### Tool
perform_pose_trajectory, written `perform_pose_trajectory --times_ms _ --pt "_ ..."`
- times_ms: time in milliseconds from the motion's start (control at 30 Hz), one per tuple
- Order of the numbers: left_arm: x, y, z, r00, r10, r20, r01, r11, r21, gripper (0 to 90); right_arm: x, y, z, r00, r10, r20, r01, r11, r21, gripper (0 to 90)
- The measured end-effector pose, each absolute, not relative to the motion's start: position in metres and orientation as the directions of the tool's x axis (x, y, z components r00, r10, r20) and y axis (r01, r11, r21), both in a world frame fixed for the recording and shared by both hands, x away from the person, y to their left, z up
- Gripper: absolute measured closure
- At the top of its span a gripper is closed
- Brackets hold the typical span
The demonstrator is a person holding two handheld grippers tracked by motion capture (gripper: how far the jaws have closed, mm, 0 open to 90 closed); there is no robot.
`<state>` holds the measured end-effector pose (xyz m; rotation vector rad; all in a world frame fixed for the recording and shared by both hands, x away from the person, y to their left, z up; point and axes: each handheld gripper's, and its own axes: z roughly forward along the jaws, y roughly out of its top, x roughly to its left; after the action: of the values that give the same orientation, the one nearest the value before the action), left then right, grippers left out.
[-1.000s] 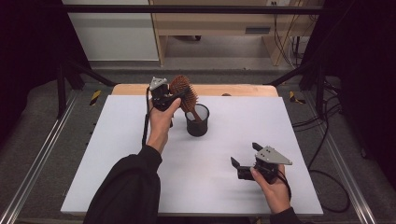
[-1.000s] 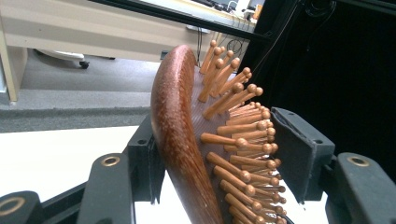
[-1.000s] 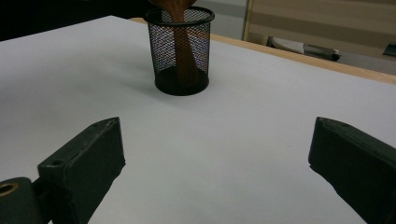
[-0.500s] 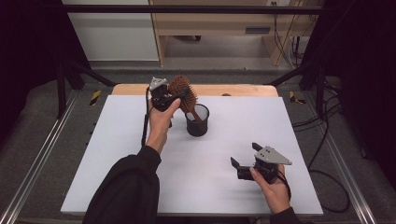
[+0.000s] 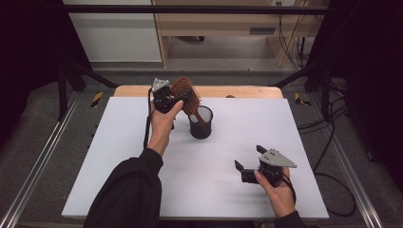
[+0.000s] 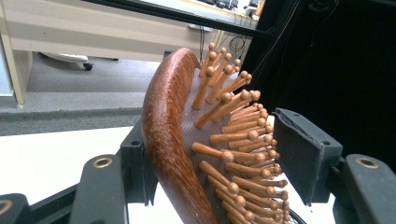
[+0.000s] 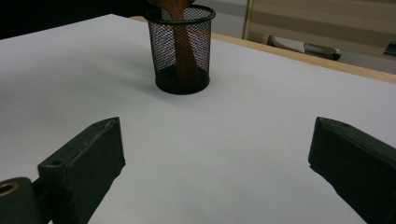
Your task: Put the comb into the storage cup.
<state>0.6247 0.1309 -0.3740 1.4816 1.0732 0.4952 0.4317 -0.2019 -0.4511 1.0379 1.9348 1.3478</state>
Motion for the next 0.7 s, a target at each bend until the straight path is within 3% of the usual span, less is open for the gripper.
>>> perform_pose_trajectory --times_ms 700 --pt "0.6230 0.1334 -0.3749 0.481 0.838 -0.257 0.329 0.098 0.939 34.1 0.4319 -0.2010 -0.4515 -0.549 0.836 -0.014 0.280 0.199 0.939 3.8"
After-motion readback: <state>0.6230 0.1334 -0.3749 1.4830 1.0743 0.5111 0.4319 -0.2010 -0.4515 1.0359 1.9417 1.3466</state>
